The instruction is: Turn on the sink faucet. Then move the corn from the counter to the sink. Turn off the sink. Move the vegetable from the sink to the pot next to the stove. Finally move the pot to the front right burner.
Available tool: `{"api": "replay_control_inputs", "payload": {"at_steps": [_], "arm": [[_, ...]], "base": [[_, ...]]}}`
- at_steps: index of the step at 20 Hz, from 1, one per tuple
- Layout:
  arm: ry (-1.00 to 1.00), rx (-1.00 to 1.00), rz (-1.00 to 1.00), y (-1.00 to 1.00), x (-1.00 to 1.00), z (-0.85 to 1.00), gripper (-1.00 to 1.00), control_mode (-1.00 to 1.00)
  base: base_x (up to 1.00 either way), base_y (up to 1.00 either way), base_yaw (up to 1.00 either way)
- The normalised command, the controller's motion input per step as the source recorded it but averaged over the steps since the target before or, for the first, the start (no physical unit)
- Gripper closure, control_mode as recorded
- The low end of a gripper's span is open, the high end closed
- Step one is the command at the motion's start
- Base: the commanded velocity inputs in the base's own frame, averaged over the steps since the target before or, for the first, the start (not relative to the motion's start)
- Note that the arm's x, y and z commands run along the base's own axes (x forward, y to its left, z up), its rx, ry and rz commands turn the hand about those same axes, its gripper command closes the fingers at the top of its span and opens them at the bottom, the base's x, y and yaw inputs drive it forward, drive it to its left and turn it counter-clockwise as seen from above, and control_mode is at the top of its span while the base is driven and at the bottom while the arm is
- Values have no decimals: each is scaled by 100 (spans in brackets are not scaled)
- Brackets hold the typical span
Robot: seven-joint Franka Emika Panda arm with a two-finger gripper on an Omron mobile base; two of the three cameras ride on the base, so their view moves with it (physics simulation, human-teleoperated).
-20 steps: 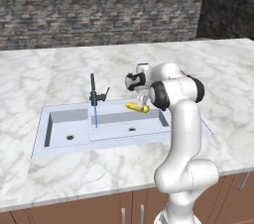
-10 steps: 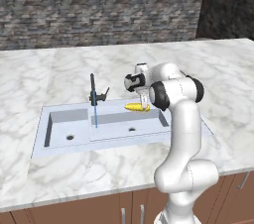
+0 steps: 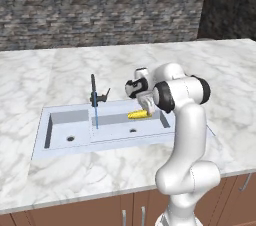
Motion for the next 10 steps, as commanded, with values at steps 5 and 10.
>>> {"api": "replay_control_inputs", "payload": {"at_steps": [5,10], "arm": [[0,9,12,1,-18,-16,100,-100],[0,14,3,0,2,-14,100,-100]], "base": [[0,0,0],[0,0,0]]}}
